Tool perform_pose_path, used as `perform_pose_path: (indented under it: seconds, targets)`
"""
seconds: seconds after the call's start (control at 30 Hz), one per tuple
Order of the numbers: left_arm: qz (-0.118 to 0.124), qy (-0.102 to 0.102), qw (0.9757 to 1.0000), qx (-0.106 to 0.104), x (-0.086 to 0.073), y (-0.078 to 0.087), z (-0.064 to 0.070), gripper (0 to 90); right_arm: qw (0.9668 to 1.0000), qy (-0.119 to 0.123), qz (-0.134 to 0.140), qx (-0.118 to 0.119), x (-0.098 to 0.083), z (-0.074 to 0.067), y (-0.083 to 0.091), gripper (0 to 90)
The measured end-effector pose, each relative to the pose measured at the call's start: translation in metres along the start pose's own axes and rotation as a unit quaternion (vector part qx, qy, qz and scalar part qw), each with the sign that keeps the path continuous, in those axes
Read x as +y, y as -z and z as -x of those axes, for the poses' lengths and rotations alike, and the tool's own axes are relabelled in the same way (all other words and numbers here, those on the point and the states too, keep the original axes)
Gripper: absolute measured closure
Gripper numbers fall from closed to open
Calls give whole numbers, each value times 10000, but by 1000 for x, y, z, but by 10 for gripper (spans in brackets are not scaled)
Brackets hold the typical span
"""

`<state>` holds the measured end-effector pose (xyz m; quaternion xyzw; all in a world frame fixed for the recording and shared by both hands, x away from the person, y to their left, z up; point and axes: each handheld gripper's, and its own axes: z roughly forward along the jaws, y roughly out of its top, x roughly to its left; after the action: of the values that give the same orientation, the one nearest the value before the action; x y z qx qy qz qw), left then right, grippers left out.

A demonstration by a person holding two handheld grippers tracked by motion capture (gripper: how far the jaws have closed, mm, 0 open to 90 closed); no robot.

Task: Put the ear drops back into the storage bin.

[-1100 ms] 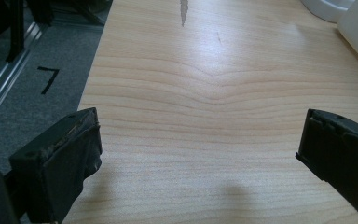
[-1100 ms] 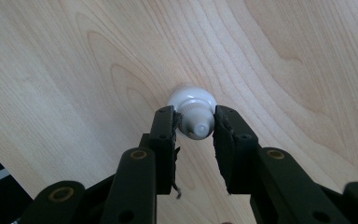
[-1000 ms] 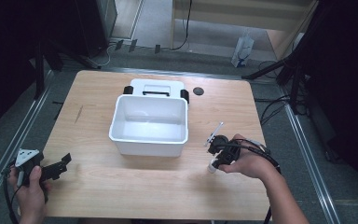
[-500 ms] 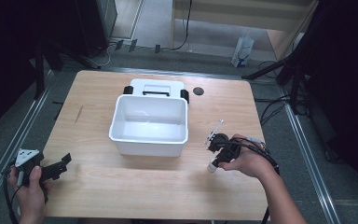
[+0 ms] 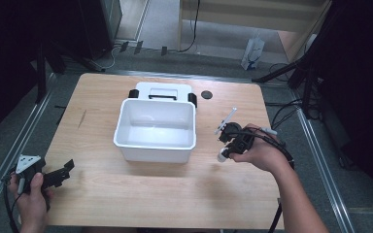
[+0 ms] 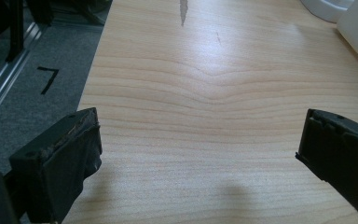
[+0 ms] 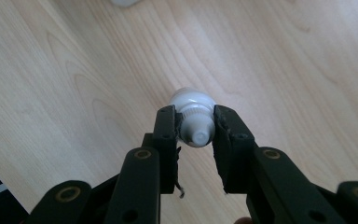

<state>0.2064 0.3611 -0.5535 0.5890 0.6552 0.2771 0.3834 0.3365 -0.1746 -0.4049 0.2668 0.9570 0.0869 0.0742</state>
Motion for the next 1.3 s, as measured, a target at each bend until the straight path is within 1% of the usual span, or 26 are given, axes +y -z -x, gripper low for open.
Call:
perform_pose_path:
  seconds: [0.1,0.13,0.17,0.27,0.4,0.47,0.5,0.7,0.87,0.97,1.03,1.07,1.1,1.3]
  targets:
    - [10,25,10000,0,0,0,0,2,10000,93,-4,-17,9,2,8,724]
    - [10,25,10000,0,0,0,0,2,10000,93,-4,-17,9,2,8,724]
    - [-5,9,10000,-8,0,0,0,2,9999,125,15,-30,17,4,14,724]
    - [6,28,10000,-9,0,0,0,2,9999,109,43,-36,27,5,22,724]
    - [9,37,10000,-12,0,0,0,2,9998,166,39,-87,40,6,32,725]
    - [4,37,10000,-21,0,0,0,2,9998,194,50,-92,44,6,34,725]
    - [-6,41,10000,-38,0,0,-1,2,9996,232,36,-137,51,6,39,725]
    - [-8,40,10000,-29,0,0,-1,2,9992,333,71,-188,68,5,55,725]
    - [-13,33,10000,-26,0,0,0,2,9986,437,169,-237,85,2,69,725]
    - [-17,5,10000,-15,0,0,-1,2,9981,520,222,-254,95,0,75,725]
    - [1,25,10000,-25,0,0,-1,2,9979,539,262,-245,102,-2,78,725]
    - [1,25,10000,-25,0,0,-1,2,9979,539,262,-245,102,-2,78,725]
    - [-17,34,10000,-35,0,0,-1,2,9975,600,280,-229,108,-5,81,725]
    - [-18,14,10000,-36,0,0,-1,2,9966,765,252,-184,123,-10,80,725]
